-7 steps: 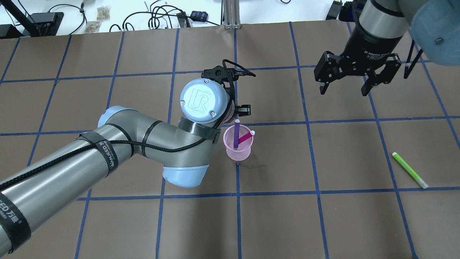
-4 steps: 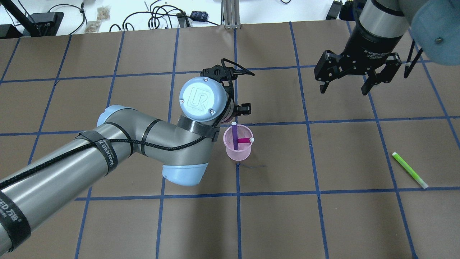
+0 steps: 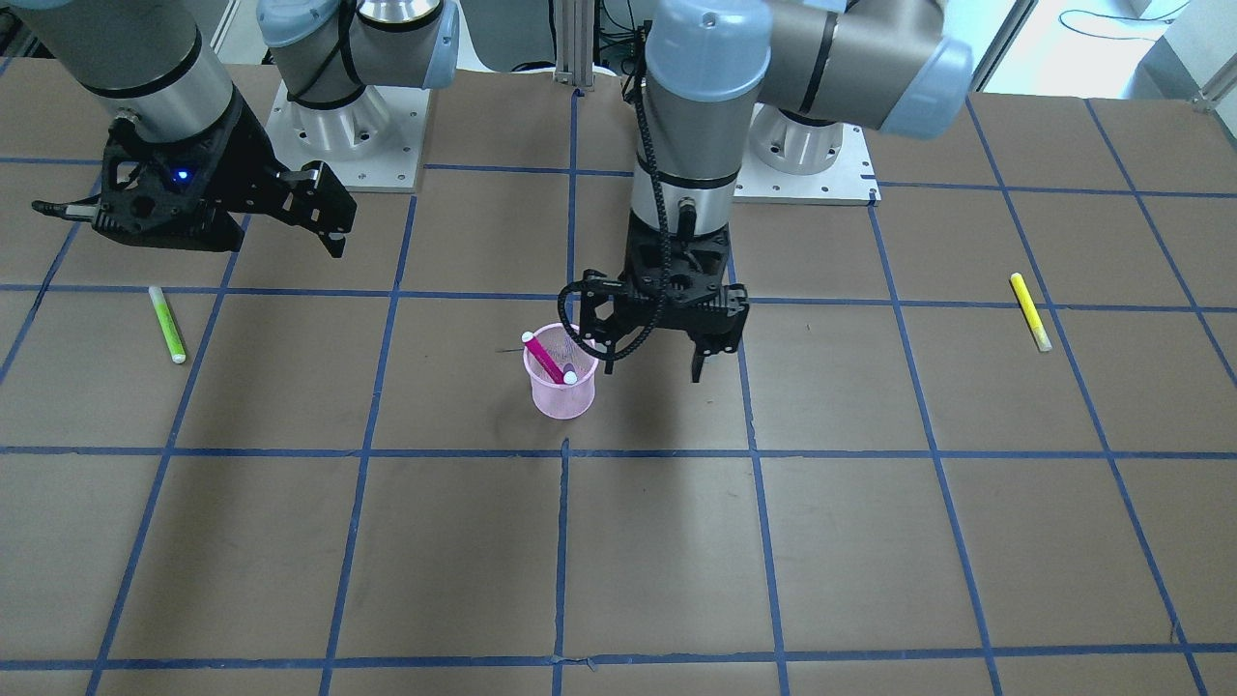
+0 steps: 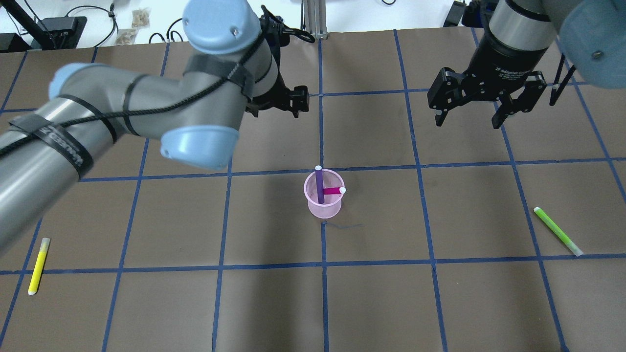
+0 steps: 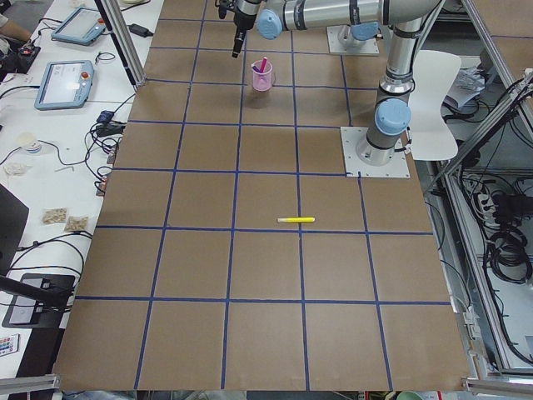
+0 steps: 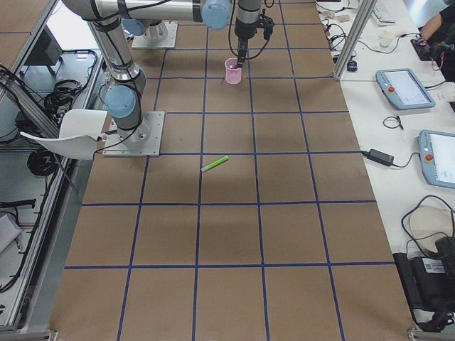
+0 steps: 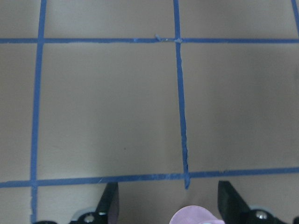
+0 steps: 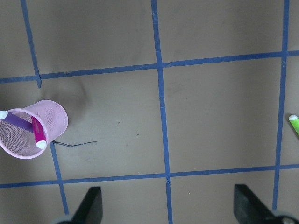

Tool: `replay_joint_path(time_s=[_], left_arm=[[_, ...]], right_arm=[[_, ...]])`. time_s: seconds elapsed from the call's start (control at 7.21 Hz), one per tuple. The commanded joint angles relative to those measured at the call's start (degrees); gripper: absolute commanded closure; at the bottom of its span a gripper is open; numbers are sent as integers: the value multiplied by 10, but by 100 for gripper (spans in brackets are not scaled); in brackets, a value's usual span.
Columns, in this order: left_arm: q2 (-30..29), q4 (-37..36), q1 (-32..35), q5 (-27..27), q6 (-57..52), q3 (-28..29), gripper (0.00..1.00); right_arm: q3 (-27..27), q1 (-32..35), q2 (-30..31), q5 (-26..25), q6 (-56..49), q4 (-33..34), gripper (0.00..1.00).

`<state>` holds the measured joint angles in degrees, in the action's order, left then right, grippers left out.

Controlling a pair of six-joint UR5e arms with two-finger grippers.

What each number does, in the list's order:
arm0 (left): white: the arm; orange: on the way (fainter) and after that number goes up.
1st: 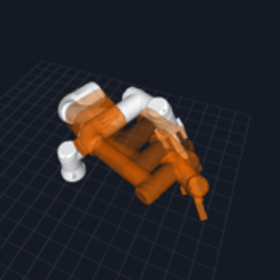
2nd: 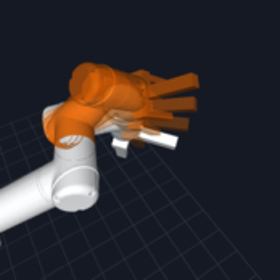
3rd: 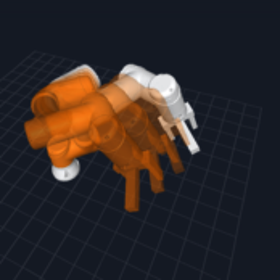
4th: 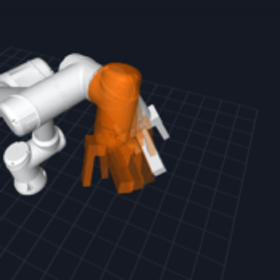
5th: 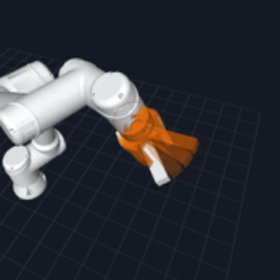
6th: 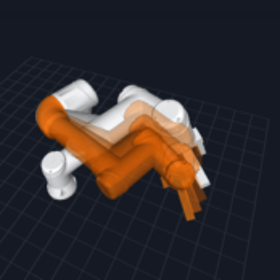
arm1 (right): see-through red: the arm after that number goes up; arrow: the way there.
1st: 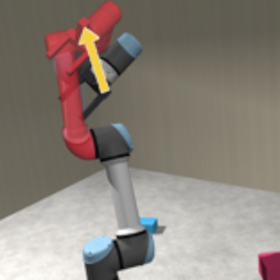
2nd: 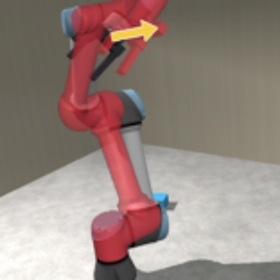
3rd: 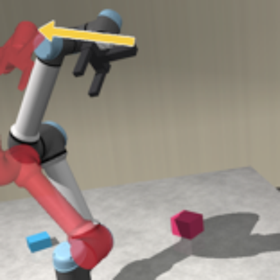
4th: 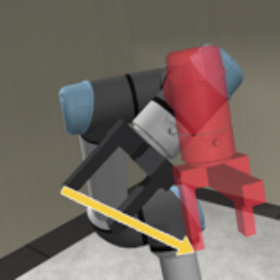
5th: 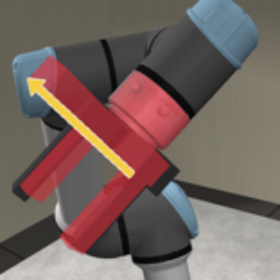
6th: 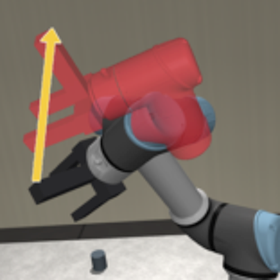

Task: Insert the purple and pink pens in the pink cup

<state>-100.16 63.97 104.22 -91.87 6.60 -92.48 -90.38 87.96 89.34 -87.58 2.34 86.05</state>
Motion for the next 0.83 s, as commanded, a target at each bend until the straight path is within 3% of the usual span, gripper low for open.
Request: replay_joint_path(time_s=[0.0,0.28,0.69], left_arm=[[35,198,-83,2,-129,73,3],[69,263,-128,-2,-134,70,0],[89,258,-130,5,-113,29,0]], right_arm=[[0,0,6,-7,-4,-1,0],[-2,-1,2,-10,-6,-1,0],[-1,-2,7,-12,5,-4,0]])
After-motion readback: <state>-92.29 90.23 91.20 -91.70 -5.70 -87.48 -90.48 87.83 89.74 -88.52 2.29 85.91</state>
